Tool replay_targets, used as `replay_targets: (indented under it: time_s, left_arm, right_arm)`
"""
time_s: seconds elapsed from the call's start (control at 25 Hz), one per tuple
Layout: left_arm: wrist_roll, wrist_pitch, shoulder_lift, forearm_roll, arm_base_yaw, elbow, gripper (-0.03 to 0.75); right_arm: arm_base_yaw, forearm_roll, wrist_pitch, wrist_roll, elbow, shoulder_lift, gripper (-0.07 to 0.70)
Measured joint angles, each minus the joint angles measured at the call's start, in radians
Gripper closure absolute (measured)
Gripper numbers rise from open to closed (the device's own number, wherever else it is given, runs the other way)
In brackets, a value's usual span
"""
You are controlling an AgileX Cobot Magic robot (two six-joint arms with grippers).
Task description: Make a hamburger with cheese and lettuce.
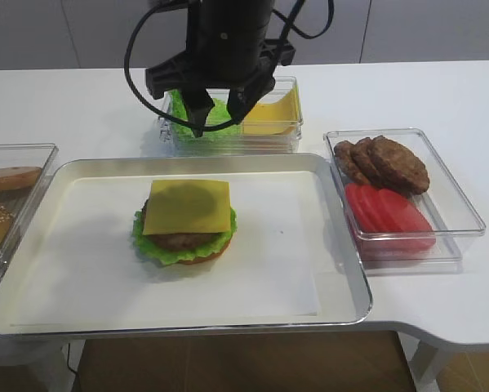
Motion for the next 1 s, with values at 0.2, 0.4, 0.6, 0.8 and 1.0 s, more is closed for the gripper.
replay_targets:
  time_s: [0.2, 0.4, 0.6, 0.8, 1.0]
  left_arm:
    - [0.000, 0.000, 0.000, 0.000, 0.000, 0.000, 0.232]
    - [0.000, 0.000, 0.000, 0.000, 0.000, 0.000, 0.232]
    - [0.000, 0.000, 0.000, 0.000, 0.000, 0.000, 0.232]
    - [0.000, 0.000, 0.000, 0.000, 0.000, 0.000, 0.232]
    - [0.000, 0.000, 0.000, 0.000, 0.000, 0.000, 0.232]
  right_arm:
    - [0.000, -0.060, 0.001, 0.010, -0.002, -0.037, 0.205]
    - [-0.025, -0.081, 0.001, 0.016, 0.002, -0.104, 0.205]
    - [-0.112, -0.086, 0.004, 0.016, 0.076, -0.209, 0.205]
    - [-0.196, -0.097, 0.007, 0.016, 0.214, -0.361, 0.205]
    - [-0.244, -0.139, 0.013, 0.016, 0.355, -0.527, 0.205]
